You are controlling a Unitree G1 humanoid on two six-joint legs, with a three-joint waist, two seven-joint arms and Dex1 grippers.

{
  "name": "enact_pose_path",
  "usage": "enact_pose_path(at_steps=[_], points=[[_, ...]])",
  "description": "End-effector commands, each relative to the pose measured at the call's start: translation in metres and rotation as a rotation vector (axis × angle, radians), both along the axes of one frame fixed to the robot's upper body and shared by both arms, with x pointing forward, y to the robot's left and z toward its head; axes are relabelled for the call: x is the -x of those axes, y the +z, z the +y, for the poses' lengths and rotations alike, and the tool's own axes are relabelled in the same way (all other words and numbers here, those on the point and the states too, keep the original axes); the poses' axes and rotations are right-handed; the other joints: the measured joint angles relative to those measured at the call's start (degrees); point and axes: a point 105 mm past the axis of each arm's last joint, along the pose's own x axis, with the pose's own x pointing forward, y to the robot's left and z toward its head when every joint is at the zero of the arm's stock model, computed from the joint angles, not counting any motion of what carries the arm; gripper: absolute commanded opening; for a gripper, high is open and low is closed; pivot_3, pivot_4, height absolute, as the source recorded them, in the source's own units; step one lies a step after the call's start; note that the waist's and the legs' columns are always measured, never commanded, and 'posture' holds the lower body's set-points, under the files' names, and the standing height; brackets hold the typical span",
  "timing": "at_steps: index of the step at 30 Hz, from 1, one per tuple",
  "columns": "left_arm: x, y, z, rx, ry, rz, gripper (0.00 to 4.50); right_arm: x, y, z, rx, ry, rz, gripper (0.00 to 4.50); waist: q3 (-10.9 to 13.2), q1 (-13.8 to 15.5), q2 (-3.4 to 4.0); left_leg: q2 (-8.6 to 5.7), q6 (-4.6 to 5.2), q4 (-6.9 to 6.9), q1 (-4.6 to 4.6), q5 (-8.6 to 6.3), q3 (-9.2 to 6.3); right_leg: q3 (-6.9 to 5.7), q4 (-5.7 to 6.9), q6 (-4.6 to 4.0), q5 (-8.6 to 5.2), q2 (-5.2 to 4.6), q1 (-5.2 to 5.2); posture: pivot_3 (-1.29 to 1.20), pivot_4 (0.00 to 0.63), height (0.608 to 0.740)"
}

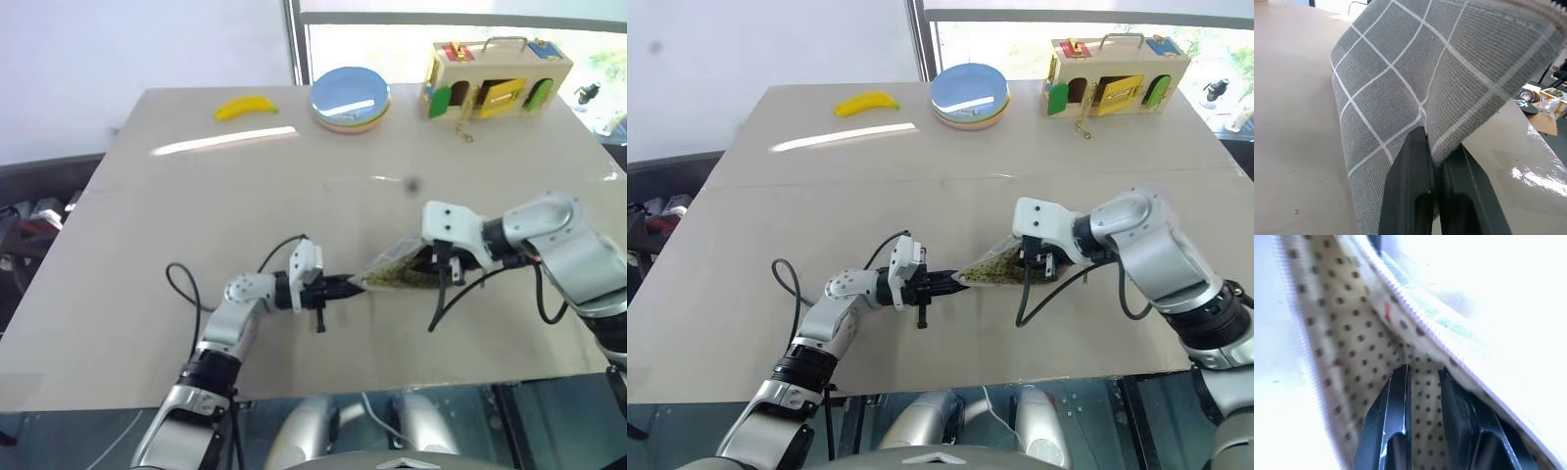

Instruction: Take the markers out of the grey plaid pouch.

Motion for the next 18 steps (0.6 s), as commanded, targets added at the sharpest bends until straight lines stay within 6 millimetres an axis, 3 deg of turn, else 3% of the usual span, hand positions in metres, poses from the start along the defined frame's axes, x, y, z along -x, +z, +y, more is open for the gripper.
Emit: enact_pose_path(at_steps=[1, 6, 9, 13, 18], points=[[-0.005, 0.002, 0.007, -0.011, 0.019, -0.013, 0.00, 0.000, 0.010, -0.003, -0.002, -0.001, -0.051, 0.91, 0.0, -0.1, 0.00, 0.00, 0.00, 0.00, 0.00, 0.00, 0.00, 0.00, 0.00, 0.00, 0.00, 0.00, 0.00, 0.00, 0.150, 0.740], [-0.005, 0.001, 0.007, -0.006, 0.011, 0.005, 0.00, -0.015, -0.008, 0.008, 0.013, -0.007, -0.075, 0.91, 0.0, -0.3, 0.00, 0.01, 0.00, 0.00, 0.03, 0.00, 0.02, 0.02, 0.03, 0.00, 0.00, 0.01, 0.00, 0.00, 0.150, 0.740], [-0.006, 0.002, 0.004, 0.011, 0.001, 0.029, 0.00, -0.022, -0.019, 0.013, 0.042, 0.004, -0.070, 1.59, 0.0, -0.2, 0.02, 0.00, 0.00, 0.01, 0.03, 0.01, 0.02, 0.02, 0.05, 0.00, 0.00, 0.00, -0.01, 0.00, 0.150, 0.740], [-0.007, 0.006, 0.001, 0.044, -0.010, 0.070, 0.00, -0.037, -0.021, 0.021, 0.048, -0.040, -0.093, 3.43, 0.0, -0.3, 0.02, -0.01, 0.00, 0.04, 0.02, 0.01, 0.04, 0.04, 0.06, 0.00, 0.00, 0.01, -0.01, 0.00, 0.150, 0.740], [-0.006, 0.015, -0.001, 0.115, -0.019, 0.152, 0.00, -0.028, -0.018, 0.027, 0.092, 0.047, -0.073, 3.43, 0.0, -0.2, 0.02, -0.02, 0.00, 0.04, 0.00, 0.01, -0.01, -0.02, 0.03, 0.00, 0.00, 0.01, -0.01, 0.00, 0.150, 0.740]])
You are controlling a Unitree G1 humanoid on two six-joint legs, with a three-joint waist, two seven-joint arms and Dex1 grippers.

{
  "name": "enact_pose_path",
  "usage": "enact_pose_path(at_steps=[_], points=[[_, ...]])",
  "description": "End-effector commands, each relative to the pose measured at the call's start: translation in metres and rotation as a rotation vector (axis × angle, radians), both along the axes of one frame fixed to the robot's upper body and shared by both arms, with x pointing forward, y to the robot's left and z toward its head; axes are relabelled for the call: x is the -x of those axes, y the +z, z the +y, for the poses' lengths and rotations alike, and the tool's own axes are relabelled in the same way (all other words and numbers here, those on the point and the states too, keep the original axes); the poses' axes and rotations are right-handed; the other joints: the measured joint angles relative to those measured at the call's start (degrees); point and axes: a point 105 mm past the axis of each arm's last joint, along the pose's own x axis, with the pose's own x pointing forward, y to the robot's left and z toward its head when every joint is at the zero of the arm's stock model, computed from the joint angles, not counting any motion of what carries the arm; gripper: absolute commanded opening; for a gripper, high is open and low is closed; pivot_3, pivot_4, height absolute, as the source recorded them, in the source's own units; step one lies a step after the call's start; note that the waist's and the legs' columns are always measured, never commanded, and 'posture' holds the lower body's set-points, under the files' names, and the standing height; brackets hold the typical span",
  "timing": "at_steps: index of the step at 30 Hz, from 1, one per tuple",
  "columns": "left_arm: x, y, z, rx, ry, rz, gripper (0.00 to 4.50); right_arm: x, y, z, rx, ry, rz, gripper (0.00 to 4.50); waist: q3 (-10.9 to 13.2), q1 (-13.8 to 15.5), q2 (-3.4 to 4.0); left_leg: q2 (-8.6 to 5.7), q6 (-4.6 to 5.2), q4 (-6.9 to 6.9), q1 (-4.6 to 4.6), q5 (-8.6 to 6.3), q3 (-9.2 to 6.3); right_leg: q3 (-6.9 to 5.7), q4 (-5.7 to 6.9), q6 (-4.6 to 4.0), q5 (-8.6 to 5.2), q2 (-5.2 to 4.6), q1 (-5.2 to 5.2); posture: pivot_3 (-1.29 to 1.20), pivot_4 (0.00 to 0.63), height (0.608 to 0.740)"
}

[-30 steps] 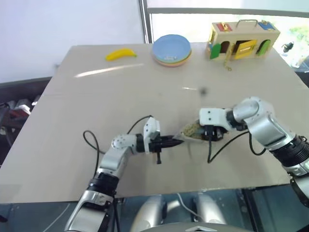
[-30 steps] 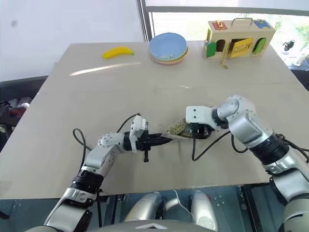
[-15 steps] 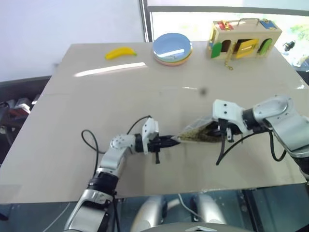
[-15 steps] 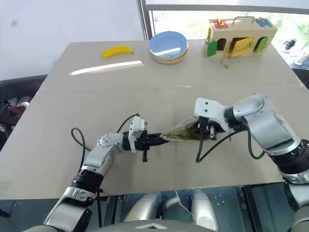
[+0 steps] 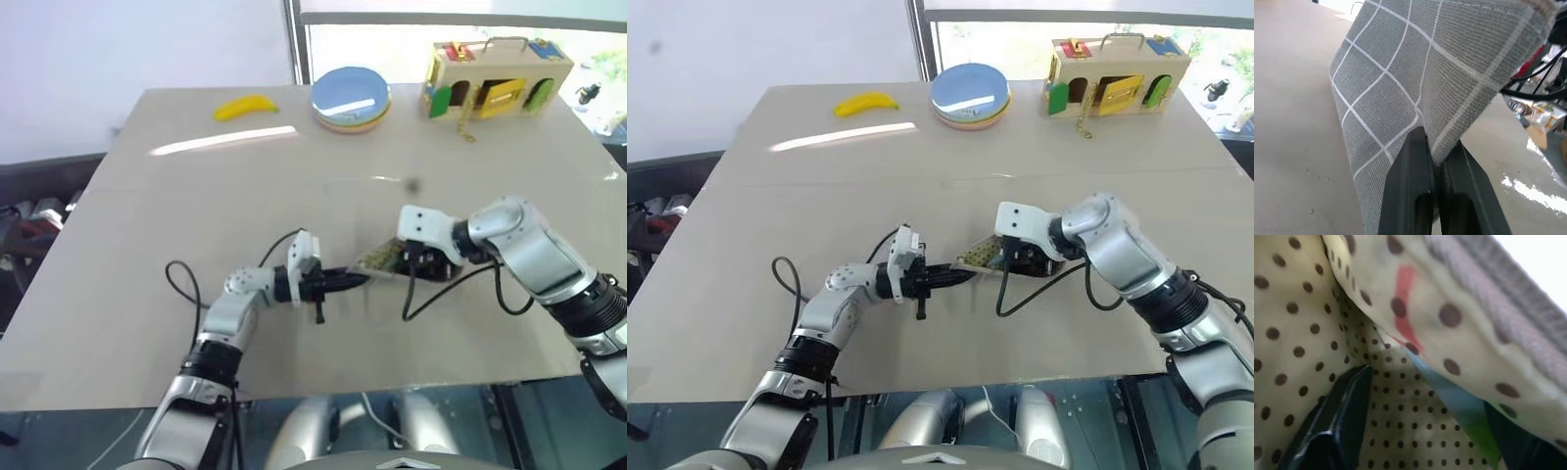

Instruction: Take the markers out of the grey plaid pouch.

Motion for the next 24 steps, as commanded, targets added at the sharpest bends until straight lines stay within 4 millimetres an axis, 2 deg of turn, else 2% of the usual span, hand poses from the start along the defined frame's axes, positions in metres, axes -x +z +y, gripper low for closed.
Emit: enact_pose_path(at_steps=[1, 5, 10, 13, 17, 21, 24], points=[[0.004, 0.010, -0.002, 0.060, -0.024, 0.038, 0.00, 0.010, 0.011, 0.005, 0.025, 0.077, -0.006, 3.43, 0.0, 0.0, 0.00, 0.00, 0.00, 0.00, 0.00, 0.00, 0.00, 0.00, -0.01, 0.00, 0.00, 0.00, 0.00, 0.00, 0.150, 0.740], [0.008, 0.007, -0.003, 0.045, -0.044, 0.055, 0.00, 0.015, 0.015, 0.007, 0.032, 0.096, 0.003, 4.37, 0.0, 0.0, 0.01, 0.00, 0.00, -0.01, -0.03, 0.00, -0.01, -0.01, -0.02, 0.00, 0.00, 0.00, -0.01, 0.00, 0.150, 0.740], [0.008, 0.004, -0.007, 0.042, -0.062, 0.069, 0.00, 0.004, 0.003, 0.001, 0.085, 0.067, 0.000, 4.37, 0.0, 0.0, 0.01, 0.00, 0.00, 0.00, -0.02, 0.00, 0.00, -0.01, -0.01, 0.00, 0.00, 0.00, -0.01, 0.00, 0.150, 0.740], [0.007, 0.004, -0.009, 0.042, -0.068, 0.072, 0.00, 0.003, -0.016, 0.003, 0.057, 0.048, 0.127, 4.37, 0.0, -0.1, 0.01, 0.01, 0.00, 0.00, -0.01, 0.00, -0.01, -0.01, -0.01, 0.00, 0.00, 0.00, 0.00, 0.00, 0.150, 0.740], [0.006, 0.003, -0.011, 0.040, -0.073, 0.074, 0.00, -0.010, -0.044, -0.014, 0.180, 0.036, 0.137, 4.37, 0.0, -0.1, 0.00, 0.00, 0.00, 0.00, 0.01, 0.00, 0.00, -0.01, -0.01, 0.00, 0.00, 0.00, 0.01, 0.00, 0.150, 0.740], [0.004, 0.004, -0.012, 0.042, -0.066, 0.072, 0.00, -0.012, -0.050, -0.016, 0.195, 0.065, 0.153, 4.37, 0.0, -0.1, -0.05, 0.00, -0.01, 0.03, 0.15, 0.00, 0.00, -0.02, 0.00, 0.00, 0.00, 0.01, 0.10, 0.00, 0.150, 0.740], [0.004, 0.004, -0.009, 0.051, -0.042, 0.072, 0.00, -0.011, -0.049, -0.014, 0.186, 0.085, 0.142, 3.49, -0.1, -0.1, -0.05, 0.00, -0.01, 0.06, 0.23, 0.00, 0.01, 0.00, 0.04, 0.00, 0.00, 0.00, 0.17, 0.00, 0.150, 0.740]])
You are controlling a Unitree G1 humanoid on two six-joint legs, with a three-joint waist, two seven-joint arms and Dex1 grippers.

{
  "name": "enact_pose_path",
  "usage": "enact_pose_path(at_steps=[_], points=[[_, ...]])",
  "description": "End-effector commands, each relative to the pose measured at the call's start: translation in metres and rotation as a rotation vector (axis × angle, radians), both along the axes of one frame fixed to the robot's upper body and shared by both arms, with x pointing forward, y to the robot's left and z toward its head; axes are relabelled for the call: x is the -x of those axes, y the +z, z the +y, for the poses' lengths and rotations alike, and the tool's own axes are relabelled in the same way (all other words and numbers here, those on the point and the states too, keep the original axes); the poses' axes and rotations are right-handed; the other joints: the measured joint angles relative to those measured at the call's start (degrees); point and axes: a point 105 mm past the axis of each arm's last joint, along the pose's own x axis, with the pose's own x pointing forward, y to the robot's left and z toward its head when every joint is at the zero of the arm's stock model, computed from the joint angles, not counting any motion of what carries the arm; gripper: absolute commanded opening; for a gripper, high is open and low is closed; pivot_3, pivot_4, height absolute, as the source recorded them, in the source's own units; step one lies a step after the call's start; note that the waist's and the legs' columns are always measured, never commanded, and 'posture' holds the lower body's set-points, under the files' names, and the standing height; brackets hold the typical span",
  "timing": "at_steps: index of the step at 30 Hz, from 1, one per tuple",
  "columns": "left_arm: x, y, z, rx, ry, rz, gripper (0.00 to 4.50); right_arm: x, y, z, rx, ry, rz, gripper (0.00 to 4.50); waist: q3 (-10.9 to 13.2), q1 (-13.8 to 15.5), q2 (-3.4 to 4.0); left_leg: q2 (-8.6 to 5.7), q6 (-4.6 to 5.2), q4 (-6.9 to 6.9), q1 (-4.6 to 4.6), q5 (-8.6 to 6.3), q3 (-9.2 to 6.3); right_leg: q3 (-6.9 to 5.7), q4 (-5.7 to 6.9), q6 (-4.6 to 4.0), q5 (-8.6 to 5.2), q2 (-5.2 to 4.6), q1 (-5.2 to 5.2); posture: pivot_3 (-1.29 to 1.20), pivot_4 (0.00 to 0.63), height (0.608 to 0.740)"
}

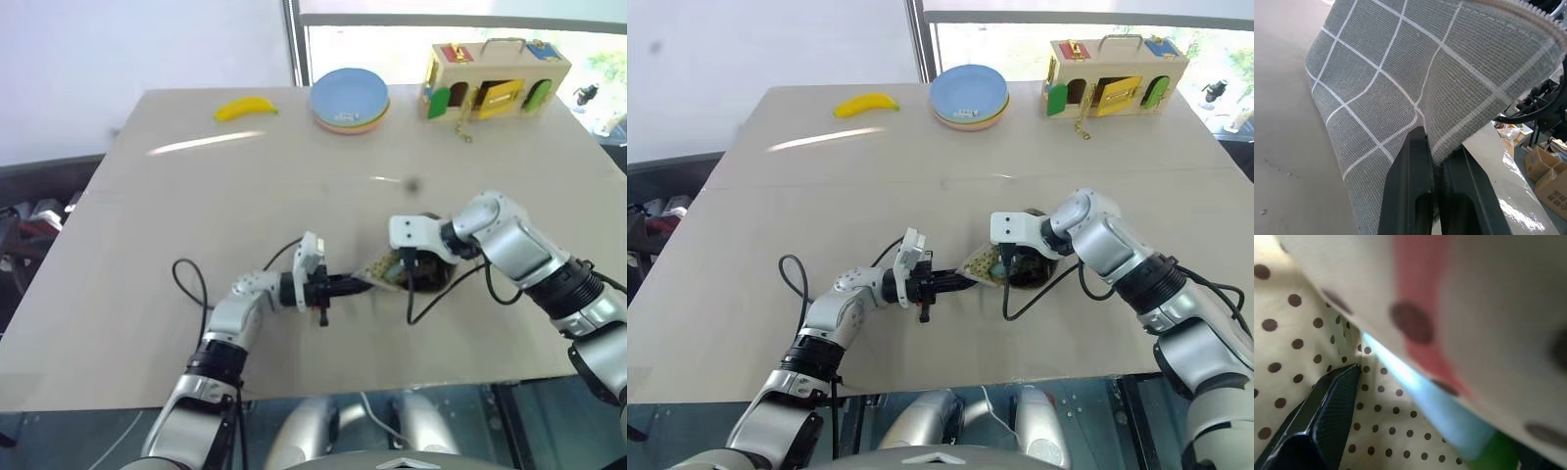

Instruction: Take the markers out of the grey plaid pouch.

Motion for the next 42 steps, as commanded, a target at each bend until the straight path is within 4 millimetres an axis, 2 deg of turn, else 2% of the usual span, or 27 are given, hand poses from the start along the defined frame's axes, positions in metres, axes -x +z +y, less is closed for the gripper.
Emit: enact_pose_path(at_steps=[1, 2, 3, 4, 7, 17, 21, 26, 30, 37, 42], points=[[0.001, 0.010, 0.000, 0.035, 0.001, -0.034, 0.00, 0.001, -0.021, -0.015, 0.080, -0.027, 0.025, 3.06, 0.0, 0.0, 0.00, 0.00, 0.00, 0.00, 0.03, 0.00, 0.00, 0.00, 0.02, 0.00, 0.00, 0.00, 0.02, 0.00, 0.150, 0.740], [0.002, 0.009, 0.001, 0.034, 0.003, -0.032, 0.00, 0.002, -0.020, -0.016, 0.082, -0.024, 0.023, 2.55, 0.0, 0.0, 0.00, 0.00, -0.01, 0.00, 0.05, 0.00, 0.00, 0.00, 0.03, 0.00, 0.00, 0.00, 0.04, 0.00, 0.150, 0.740], [0.002, 0.008, 0.001, 0.033, 0.004, -0.031, 0.00, 0.003, -0.019, -0.017, 0.085, -0.021, 0.015, 2.45, 0.0, 0.0, 0.01, 0.00, -0.01, 0.00, 0.08, 0.00, 0.00, 0.01, 0.04, 0.00, 0.00, 0.00, 0.06, 0.00, 0.150, 0.740], [0.002, 0.007, 0.001, 0.033, 0.006, -0.029, 0.00, 0.003, -0.018, -0.019, 0.087, -0.020, 0.009, 1.81, 0.0, 0.0, 0.01, 0.00, -0.01, 0.00, 0.15, 0.01, 0.00, 0.02, 0.05, 0.00, 0.00, 0.00, 0.12, 0.00, 0.150, 0.740], [0.002, 0.007, 0.001, 0.033, 0.008, -0.027, 0.00, 0.004, -0.016, -0.023, 0.089, -0.018, 0.000, 0.89, 0.0, 0.1, 0.01, 0.00, -0.01, 0.00, 0.18, 0.01, 0.00, 0.01, 0.06, 0.00, 0.00, 0.00, 0.15, 0.00, 0.150, 0.740], [0.001, 0.006, 0.002, 0.020, 0.000, -0.032, 0.00, 0.005, -0.011, -0.023, 0.071, -0.038, -0.030, 0.90, 0.0, 0.3, 0.01, -0.01, -0.01, -0.03, 0.15, 0.00, -0.02, -0.01, 0.03, 0.00, 0.00, -0.01, 0.14, 0.00, 0.150, 0.740], [0.001, 0.006, 0.003, 0.017, 0.002, -0.034, 0.00, 0.007, 0.008, -0.015, -0.030, -0.021, -0.072, 0.90, 0.0, 0.3, 0.01, -0.01, -0.01, -0.03, 0.12, 0.00, -0.03, -0.01, 0.02, 0.00, 0.00, -0.01, 0.12, 0.00, 0.150, 0.740], [0.000, 0.007, 0.009, 0.022, 0.030, -0.035, 0.00, 0.028, 0.022, -0.021, -0.113, -0.019, -0.028, 0.90, 0.0, 0.5, 0.03, -0.01, -0.01, -0.03, -0.13, 0.00, -0.07, -0.05, -0.02, 0.00, 0.00, -0.02, -0.10, 0.00, 0.150, 0.740], [0.001, 0.007, 0.011, 0.018, 0.029, -0.042, 0.00, 0.028, 0.038, -0.021, -0.223, -0.072, -0.049, 0.90, 0.0, 0.2, 0.04, 0.00, -0.01, -0.05, -0.19, 0.01, -0.07, -0.04, -0.05, 0.00, 0.00, -0.02, -0.10, 0.00, 0.150, 0.740], [0.007, 0.007, 0.012, -0.002, 0.003, -0.055, 0.00, 0.027, 0.050, -0.030, -0.289, -0.140, -0.075, 0.90, 0.0, 0.2, 0.05, 0.00, -0.01, -0.06, -0.21, 0.00, -0.07, -0.05, -0.08, 0.00, 0.00, -0.02, -0.10, 0.00, 0.150, 0.740], [0.014, 0.003, 0.012, -0.026, -0.021, -0.065, 0.00, 0.019, 0.059, -0.033, -0.329, -0.169, -0.146, 0.90, 0.0, 0.2, 0.05, 0.00, -0.01, -0.07, -0.21, 0.00, -0.07, -0.05, -0.09, 0.00, 0.00, -0.02, -0.11, 0.00, 0.150, 0.740]])
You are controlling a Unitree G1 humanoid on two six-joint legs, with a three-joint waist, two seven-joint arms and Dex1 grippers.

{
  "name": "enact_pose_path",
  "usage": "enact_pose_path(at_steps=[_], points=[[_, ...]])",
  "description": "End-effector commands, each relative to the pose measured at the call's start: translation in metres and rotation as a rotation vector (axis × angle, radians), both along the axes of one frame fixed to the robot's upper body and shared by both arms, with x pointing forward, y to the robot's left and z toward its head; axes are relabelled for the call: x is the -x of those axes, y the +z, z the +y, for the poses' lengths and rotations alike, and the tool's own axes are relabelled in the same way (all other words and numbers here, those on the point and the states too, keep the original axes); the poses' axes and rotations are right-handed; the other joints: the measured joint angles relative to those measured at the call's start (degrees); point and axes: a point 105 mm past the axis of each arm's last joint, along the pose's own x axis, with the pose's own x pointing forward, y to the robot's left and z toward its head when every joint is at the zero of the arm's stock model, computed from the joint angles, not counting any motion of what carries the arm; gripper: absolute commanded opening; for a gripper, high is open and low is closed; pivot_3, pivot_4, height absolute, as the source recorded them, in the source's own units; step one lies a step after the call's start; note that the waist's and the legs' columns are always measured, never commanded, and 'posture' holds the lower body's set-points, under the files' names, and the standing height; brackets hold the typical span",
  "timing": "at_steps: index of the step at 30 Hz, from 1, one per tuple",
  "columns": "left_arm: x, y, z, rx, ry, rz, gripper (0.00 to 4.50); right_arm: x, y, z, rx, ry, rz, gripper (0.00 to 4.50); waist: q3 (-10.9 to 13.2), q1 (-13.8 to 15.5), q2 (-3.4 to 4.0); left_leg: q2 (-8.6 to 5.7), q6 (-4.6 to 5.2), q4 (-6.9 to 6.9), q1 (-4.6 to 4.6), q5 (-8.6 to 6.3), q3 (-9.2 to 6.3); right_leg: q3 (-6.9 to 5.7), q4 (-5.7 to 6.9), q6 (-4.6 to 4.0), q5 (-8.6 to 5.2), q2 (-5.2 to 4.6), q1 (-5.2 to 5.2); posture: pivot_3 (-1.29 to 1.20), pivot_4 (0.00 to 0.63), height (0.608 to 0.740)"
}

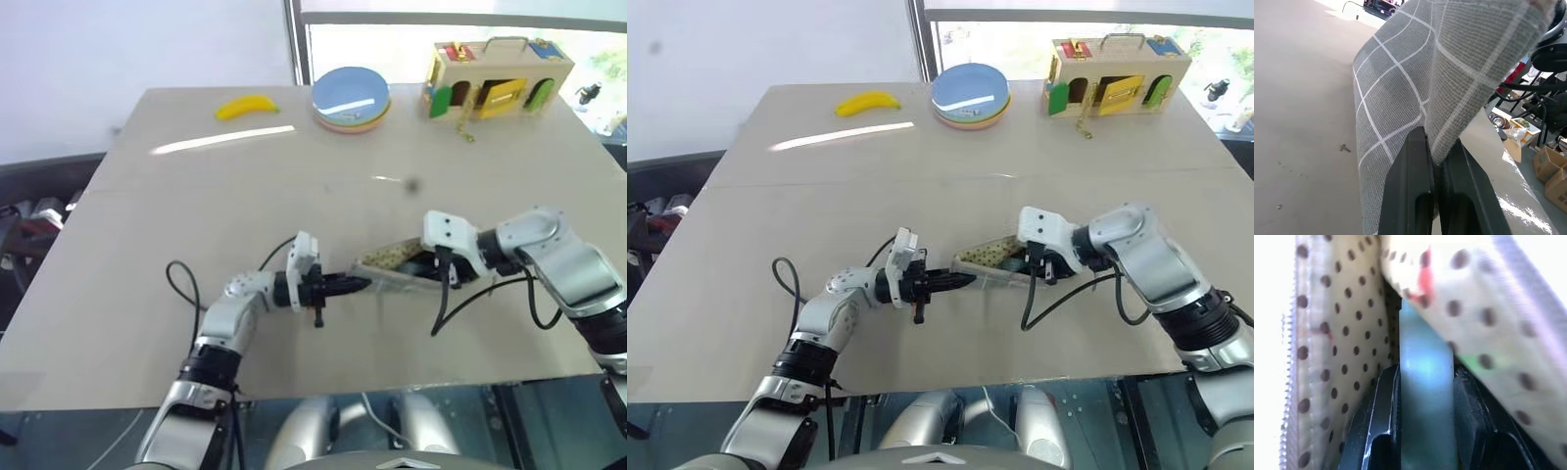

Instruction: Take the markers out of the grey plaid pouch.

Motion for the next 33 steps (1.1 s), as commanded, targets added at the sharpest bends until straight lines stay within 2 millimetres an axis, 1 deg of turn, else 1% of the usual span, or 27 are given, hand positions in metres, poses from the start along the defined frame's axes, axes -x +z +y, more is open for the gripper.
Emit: enact_pose_path(at_steps=[1, 4, 7, 11, 13, 16, 23, 28, 33], points=[[0.009, -0.006, 0.004, -0.039, -0.028, -0.017, 0.00, -0.014, 0.028, -0.016, -0.032, -0.083, -0.149, 0.90, 0.0, 0.0, 0.00, 0.00, 0.00, 0.00, 0.00, 0.00, 0.00, 0.00, 0.00, 0.00, 0.00, 0.00, 0.00, 0.00, 0.150, 0.740], [0.012, -0.007, 0.004, -0.053, -0.035, -0.035, 0.00, -0.011, 0.028, -0.017, 0.003, -0.048, -0.183, 0.90, 0.0, 0.1, 0.01, 0.00, 0.00, 0.00, 0.00, 0.00, 0.00, 0.00, -0.01, 0.00, 0.00, 0.00, 0.00, 0.00, 0.150, 0.740], [0.013, -0.007, 0.004, -0.052, -0.027, -0.048, 0.00, -0.005, 0.036, -0.007, -0.063, 0.030, -0.232, 0.90, 0.0, 0.1, 0.01, 0.00, 0.00, -0.01, 0.00, 0.00, 0.00, -0.01, -0.03, 0.00, 0.00, 0.00, 0.00, 0.00, 0.150, 0.740], [0.009, -0.011, 0.005, -0.092, -0.009, -0.119, 0.00, -0.001, 0.036, -0.011, -0.050, 0.083, -0.279, 0.90, 0.0, 0.1, 0.02, 0.00, 0.00, -0.01, -0.01, 0.00, 0.00, -0.01, -0.04, 0.00, 0.00, 0.00, 0.01, 0.00, 0.150, 0.740], [0.008, -0.012, 0.006, -0.101, 0.002, -0.155, 0.00, 0.002, 0.039, -0.009, -0.076, 0.111, -0.300, 0.90, 0.0, 0.2, 0.02, 0.00, 0.00, -0.01, -0.01, 0.00, 0.00, -0.01, -0.04, 0.00, 0.00, 0.00, 0.01, 0.00, 0.150, 0.740], [0.000, -0.006, 0.007, -0.077, 0.062, -0.201, 0.00, 0.010, 0.044, -0.006, -0.129, 0.165, -0.307, 0.90, 0.0, 0.2, 0.02, 0.00, 0.00, -0.02, 0.00, 0.00, 0.00, -0.01, -0.05, 0.00, 0.00, 0.00, 0.00, 0.00, 0.150, 0.740], [-0.024, 0.004, 0.014, -0.074, 0.204, -0.324, 0.00, 0.012, 0.042, -0.005, -0.149, 0.183, -0.321, 0.90, 0.0, 0.3, 0.02, 0.00, 0.00, 0.00, 0.00, 0.00, 0.00, -0.02, -0.03, 0.00, 0.00, 0.01, 0.01, 0.00, 0.150, 0.740], [-0.027, 0.001, 0.015, -0.101, 0.215, -0.366, 0.00, 0.010, 0.050, 0.000, -0.214, 0.166, -0.335, 0.90, 0.0, 0.3, 0.02, 0.00, 0.00, -0.01, 0.00, 0.00, 0.01, -0.01, -0.03, 0.00, 0.00, 0.01, 0.00, 0.00, 0.150, 0.740], [-0.035, 0.004, 0.017, -0.088, 0.260, -0.372, 0.00, 0.019, 0.056, 0.006, -0.275, 0.192, -0.309, 0.90, 0.0, 0.3, 0.02, 0.00, 0.00, -0.01, -0.01, 0.00, 0.00, -0.01, -0.03, 0.00, 0.00, 0.00, 0.01, 0.00, 0.150, 0.740]])
